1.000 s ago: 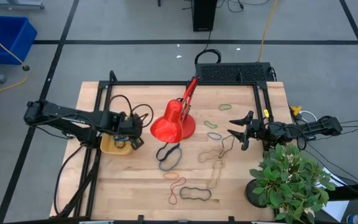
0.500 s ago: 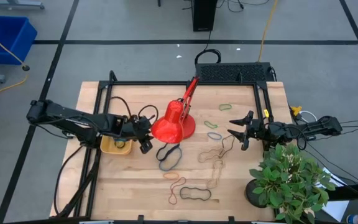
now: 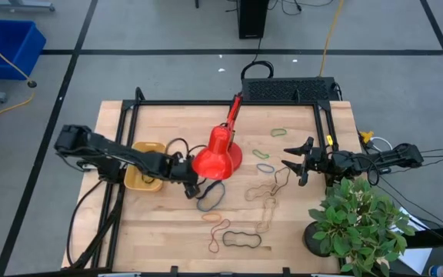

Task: Pick and place rubber bands into bin
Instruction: Put the top black rubber band into the yellow bin, then put the blue rubber band into the yellow bin

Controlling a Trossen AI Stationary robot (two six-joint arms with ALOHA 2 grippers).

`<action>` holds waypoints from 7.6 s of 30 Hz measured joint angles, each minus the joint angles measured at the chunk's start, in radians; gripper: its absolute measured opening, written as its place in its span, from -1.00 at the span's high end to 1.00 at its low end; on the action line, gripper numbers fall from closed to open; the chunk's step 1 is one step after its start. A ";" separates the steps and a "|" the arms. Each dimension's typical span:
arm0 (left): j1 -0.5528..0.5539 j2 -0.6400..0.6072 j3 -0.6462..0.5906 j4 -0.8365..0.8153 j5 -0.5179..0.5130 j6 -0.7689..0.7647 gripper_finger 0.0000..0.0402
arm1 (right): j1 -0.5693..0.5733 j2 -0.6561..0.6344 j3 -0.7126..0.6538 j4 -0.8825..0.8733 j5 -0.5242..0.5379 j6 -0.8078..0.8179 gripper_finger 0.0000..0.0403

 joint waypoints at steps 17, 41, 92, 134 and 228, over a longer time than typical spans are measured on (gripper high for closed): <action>0.000 0.183 0.000 0.123 0.061 -0.010 0.23 | 0.000 0.000 0.000 -0.001 0.000 0.000 -0.04; 0.001 0.173 0.001 0.109 0.127 0.051 0.97 | 0.000 0.000 0.000 -0.002 0.000 0.000 -0.04; 0.050 -0.804 0.000 -0.774 -0.118 -0.171 0.94 | 0.000 0.026 0.000 0.005 0.000 0.000 -0.04; 0.060 -0.202 -0.003 -0.840 0.020 -0.190 0.97 | 0.000 0.026 0.000 0.005 0.001 0.000 -0.04; -0.198 0.238 0.074 0.172 0.007 -0.220 0.01 | 0.000 0.049 0.000 0.002 -0.003 0.026 -0.04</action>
